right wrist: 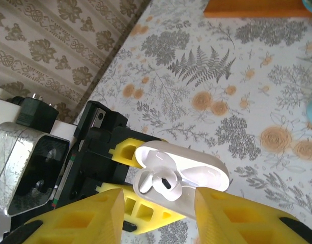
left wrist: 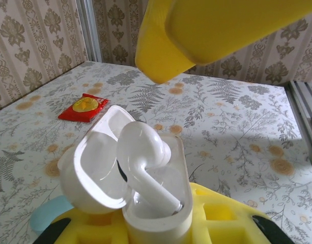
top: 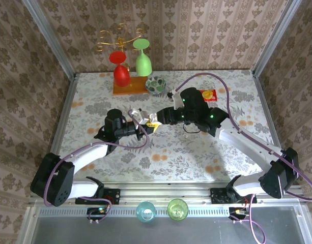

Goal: Insert the wireless bluetooth earbuds into the charging case

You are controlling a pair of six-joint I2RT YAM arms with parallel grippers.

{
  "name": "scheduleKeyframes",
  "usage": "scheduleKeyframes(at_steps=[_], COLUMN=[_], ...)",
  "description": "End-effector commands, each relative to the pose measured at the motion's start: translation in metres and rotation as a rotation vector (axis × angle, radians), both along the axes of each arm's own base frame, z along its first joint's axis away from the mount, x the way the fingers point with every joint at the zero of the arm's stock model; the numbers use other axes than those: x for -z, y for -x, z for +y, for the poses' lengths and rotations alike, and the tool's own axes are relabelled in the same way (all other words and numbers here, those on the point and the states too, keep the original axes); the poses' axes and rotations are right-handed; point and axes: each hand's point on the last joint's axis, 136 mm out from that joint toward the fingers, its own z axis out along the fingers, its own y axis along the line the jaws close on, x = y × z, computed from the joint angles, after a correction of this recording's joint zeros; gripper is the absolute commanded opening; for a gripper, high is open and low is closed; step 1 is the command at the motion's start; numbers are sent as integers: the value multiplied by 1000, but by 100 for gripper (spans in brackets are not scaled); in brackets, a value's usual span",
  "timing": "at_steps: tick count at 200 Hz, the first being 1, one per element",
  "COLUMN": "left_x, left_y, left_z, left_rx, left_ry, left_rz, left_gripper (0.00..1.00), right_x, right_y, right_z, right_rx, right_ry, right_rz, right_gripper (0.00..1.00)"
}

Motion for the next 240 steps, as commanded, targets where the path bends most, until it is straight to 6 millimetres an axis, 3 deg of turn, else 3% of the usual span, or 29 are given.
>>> scheduleKeyframes(at_steps=[1,6,27,127,240], left_x=[6,6,6,16,21], left_y=[-2,-2,-2,1,2], left_z=[1,1,0,-6,-12], left_rx=[-3,-3,-2,14,24], left_ry=[-24,-25,-28,-75,-105], left_rz=[-43,-44,-48,-48,-34], left_gripper=[8,8,8,8,8], right_x=[6,17,20,16,29], right_y=[10,8,8,6,3], right_z=[-4,-3,1,13,22], right_rx=[18,20,8,-24,-60], right_ry=[28,53,58,17,19], right_rz=[111,138,164,178,198], right_gripper=[42,42,42,42,37])
